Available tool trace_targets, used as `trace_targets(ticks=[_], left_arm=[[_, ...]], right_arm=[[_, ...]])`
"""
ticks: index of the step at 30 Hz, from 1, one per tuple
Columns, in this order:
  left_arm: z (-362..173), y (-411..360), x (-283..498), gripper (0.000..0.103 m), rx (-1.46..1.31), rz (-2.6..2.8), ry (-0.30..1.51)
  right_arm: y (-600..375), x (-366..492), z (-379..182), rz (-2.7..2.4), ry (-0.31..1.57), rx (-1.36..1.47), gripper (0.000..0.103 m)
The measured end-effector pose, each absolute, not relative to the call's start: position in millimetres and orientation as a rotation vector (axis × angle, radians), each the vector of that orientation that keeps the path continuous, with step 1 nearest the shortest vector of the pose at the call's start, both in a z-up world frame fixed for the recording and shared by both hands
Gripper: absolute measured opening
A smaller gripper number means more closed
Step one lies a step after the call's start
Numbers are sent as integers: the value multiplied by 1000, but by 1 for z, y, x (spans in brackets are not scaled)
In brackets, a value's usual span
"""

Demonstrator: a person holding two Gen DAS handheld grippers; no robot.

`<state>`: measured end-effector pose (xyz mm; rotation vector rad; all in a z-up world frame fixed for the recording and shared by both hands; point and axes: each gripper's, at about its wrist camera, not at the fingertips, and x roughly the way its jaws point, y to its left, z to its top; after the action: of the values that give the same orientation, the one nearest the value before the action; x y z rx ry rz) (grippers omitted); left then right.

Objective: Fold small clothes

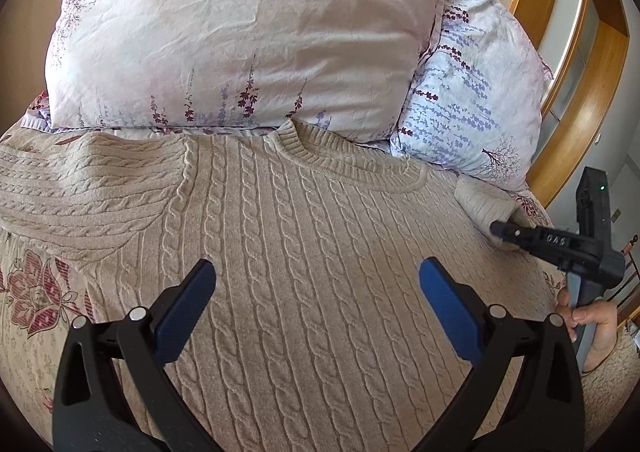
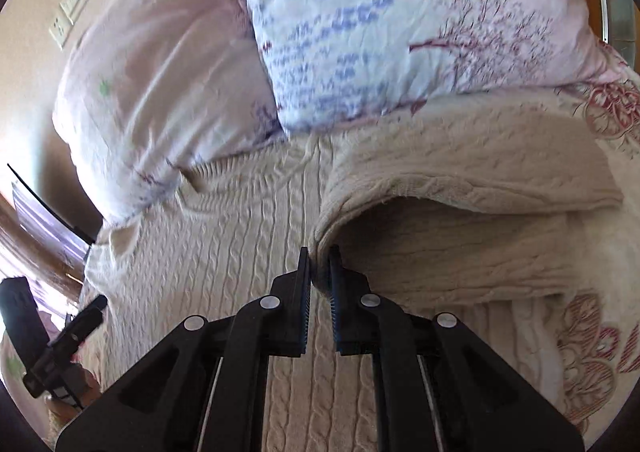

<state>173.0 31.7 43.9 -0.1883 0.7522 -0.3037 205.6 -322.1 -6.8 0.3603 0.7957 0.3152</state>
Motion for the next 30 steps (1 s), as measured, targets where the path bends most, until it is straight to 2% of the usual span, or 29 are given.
trace_targets(ticks=[2,3,5,6,7,11,16,21,23,25,30], left_arm=[[45,33,172,101,-189,-307,751],[45,33,172,101,-189,-308,751],[44,33,172,101,-197,-314,758],[44,33,173,101,-205,-320,762],[43,34,172,101,-214,-325,766],[41,33,174,101,-235,-343,776],[40,31,174,101,-232,-349,786],[45,38,173,101,-244,-337,774],[47,43,173,101,-256,-331,765],[47,48,173,101,-271,-326,765],[45,59,177,101,-341,-353,780]], right_arm=[[-325,204,-14,321,834,399,11],[-331,202,-14,332,838,447,15],[-349,197,-12,366,843,584,34],[-359,192,-11,372,834,648,49],[-371,188,-9,379,814,714,53],[-427,167,-4,290,727,934,53],[-477,171,-24,128,730,1146,52],[-492,192,-35,-42,722,1150,51],[-495,199,-36,-71,702,1138,43],[-492,206,-30,-114,698,1044,11],[-451,208,17,-18,586,842,10]])
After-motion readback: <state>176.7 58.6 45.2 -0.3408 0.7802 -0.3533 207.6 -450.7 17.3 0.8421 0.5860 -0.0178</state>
